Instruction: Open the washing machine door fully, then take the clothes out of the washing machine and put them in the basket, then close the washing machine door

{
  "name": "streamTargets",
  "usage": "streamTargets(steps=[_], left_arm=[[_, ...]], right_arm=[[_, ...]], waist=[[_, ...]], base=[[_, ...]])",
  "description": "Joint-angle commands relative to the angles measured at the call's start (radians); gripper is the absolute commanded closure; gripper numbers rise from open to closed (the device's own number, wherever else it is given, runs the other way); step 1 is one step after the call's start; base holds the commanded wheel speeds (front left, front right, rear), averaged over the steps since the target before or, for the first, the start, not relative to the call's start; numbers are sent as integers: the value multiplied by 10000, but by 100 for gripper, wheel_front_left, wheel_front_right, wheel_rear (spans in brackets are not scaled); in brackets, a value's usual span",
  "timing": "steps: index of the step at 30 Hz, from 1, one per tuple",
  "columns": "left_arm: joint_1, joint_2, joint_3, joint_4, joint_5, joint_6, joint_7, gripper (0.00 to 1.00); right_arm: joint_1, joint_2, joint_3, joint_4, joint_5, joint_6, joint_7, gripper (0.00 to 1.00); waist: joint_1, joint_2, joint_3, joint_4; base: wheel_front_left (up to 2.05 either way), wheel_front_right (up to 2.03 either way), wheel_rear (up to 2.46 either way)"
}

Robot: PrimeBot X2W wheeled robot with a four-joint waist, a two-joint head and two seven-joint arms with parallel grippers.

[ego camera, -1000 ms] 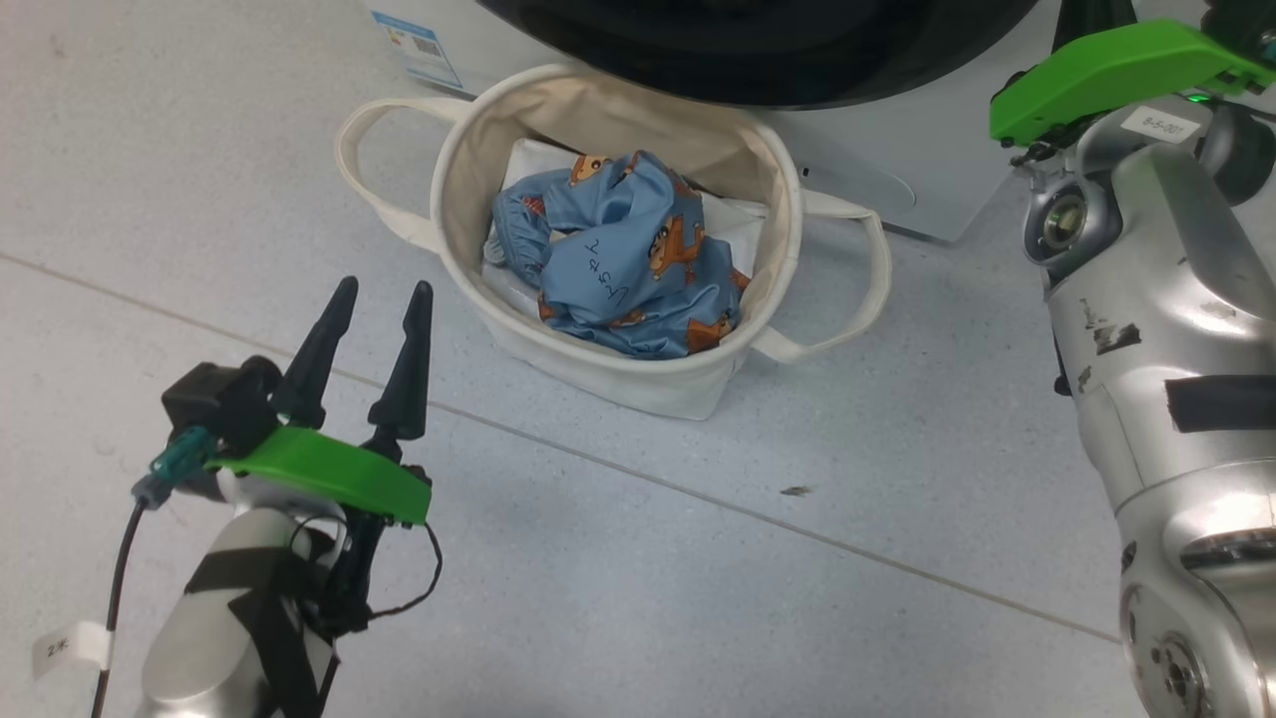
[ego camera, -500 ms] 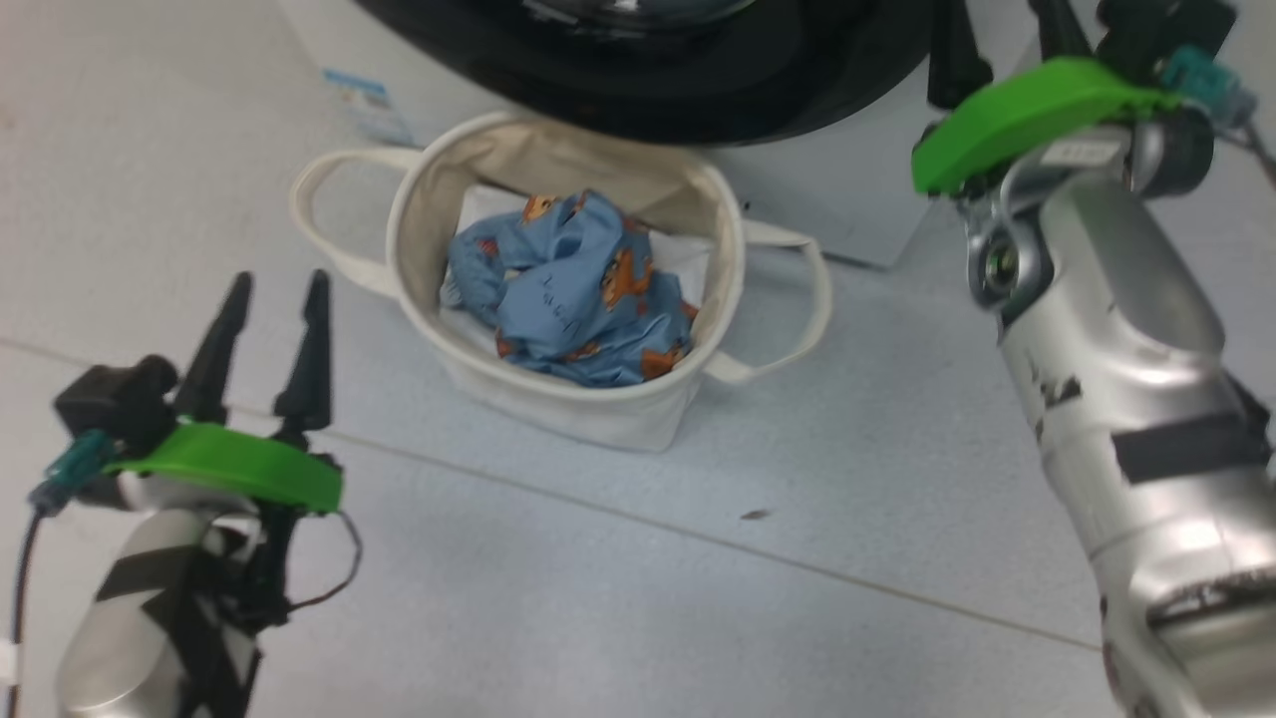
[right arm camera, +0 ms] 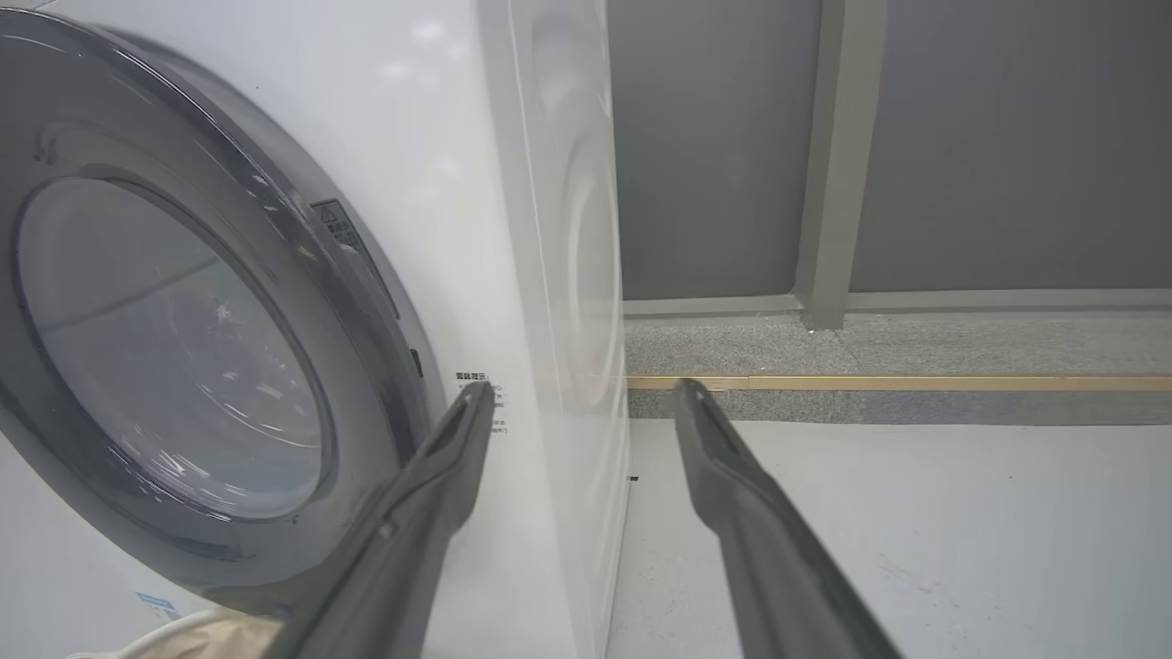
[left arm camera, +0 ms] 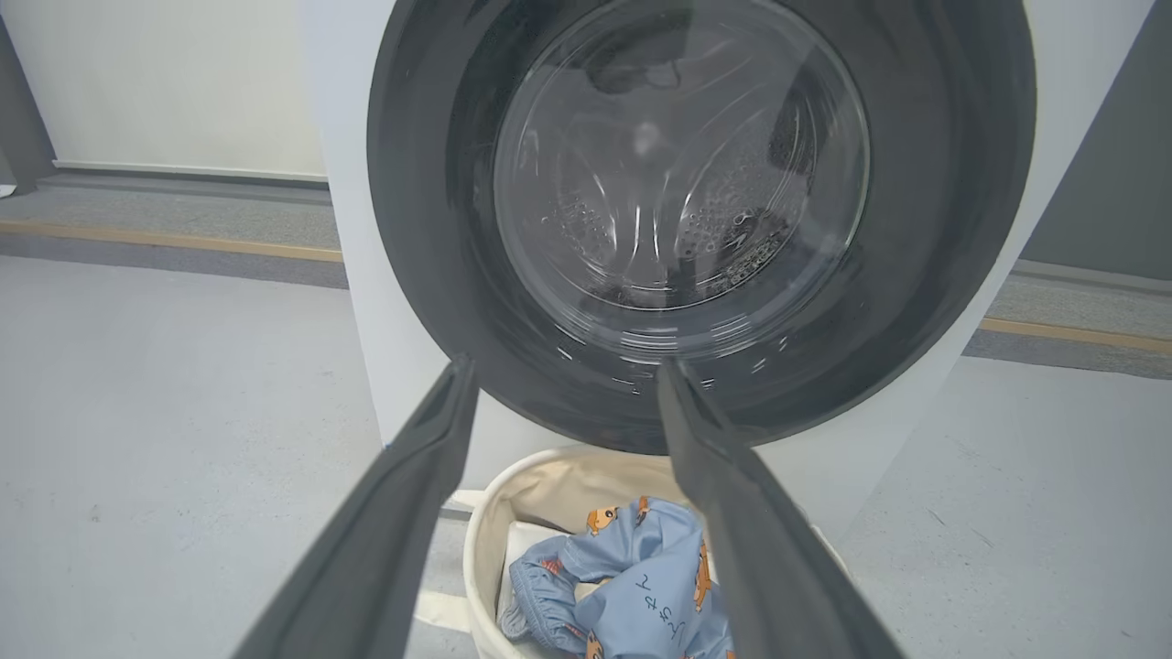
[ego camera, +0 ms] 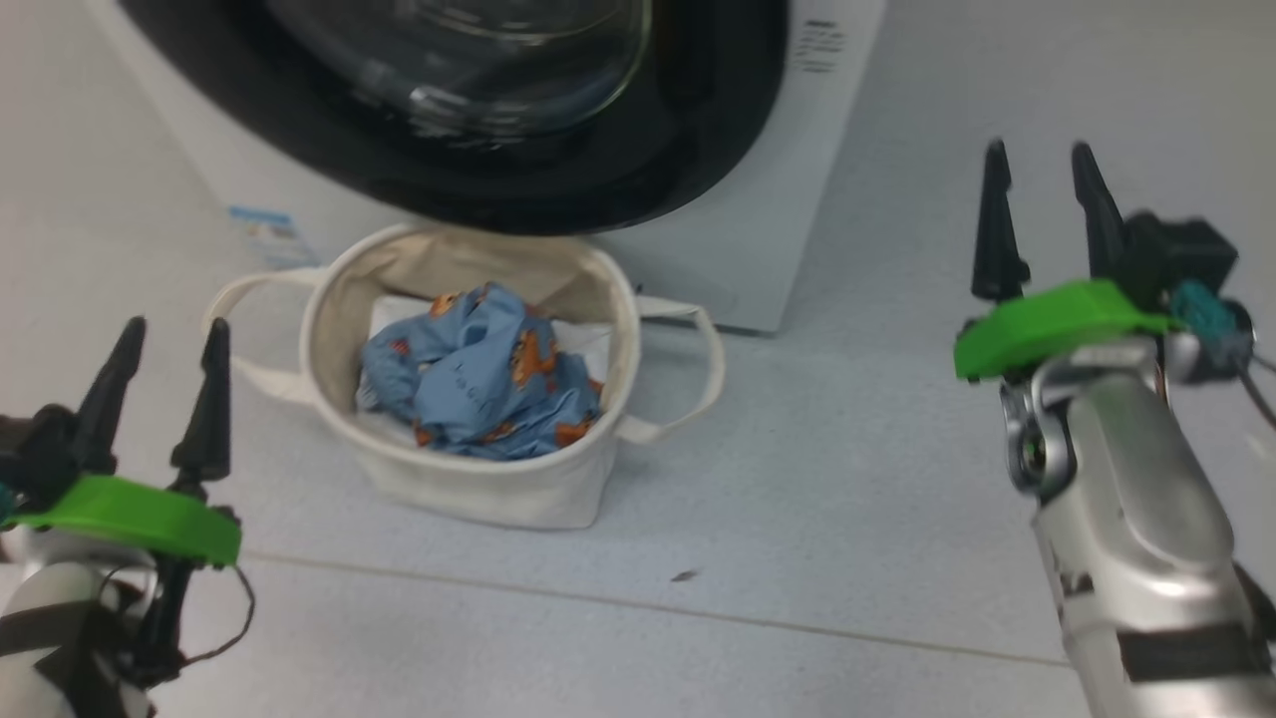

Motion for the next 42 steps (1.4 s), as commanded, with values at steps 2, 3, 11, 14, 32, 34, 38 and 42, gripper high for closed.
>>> streamTargets(steps=[2, 3, 11, 14, 32, 34, 38, 42], left_arm=[[98, 752, 382, -351, -115, -58, -120, 0], [191, 869, 366, -350, -124, -58, -120, 0], [830, 1172, 420, -372, -713, -58, -120, 0], [1066, 1219, 494, -258, -680, -58, -120, 0], [1222, 1220, 591, -1, -333, -58, -120, 0], [1182, 1208, 536, 31, -339, -58, -120, 0], [1110, 1170, 471, 122, -368, -58, -120, 0], [1032, 1194, 340, 198, -406, -58, -120, 0]], right_arm=[[464, 207, -32, -734, -250, 10, -47, 0], [684, 208, -79, -851, -282, 10, -47, 0], [2079, 176, -806, -1194, -494, 10, -47, 0], [2473, 178, -872, -1455, -467, 10, -47, 0], [3378, 165, -336, -2079, -358, 10, -47, 0], [3426, 123, -199, -2074, -327, 10, -47, 0], [3481, 72, -125, -2073, -217, 10, -47, 0], [3501, 67, -131, -2120, -169, 10, -47, 0]], waist=[[0, 0, -427, -545], [0, 0, -505, -648], [0, 0, -1191, -1043], [0, 0, -1461, -1114], [0, 0, -1759, -1290], [0, 0, -1771, -1278], [0, 0, -1801, -1244], [0, 0, -1799, -1219]], base=[[0, 0, 0], [0, 0, 0], [0, 0, 0], [0, 0, 0], [0, 0, 0], [0, 0, 0], [0, 0, 0], [0, 0, 0]])
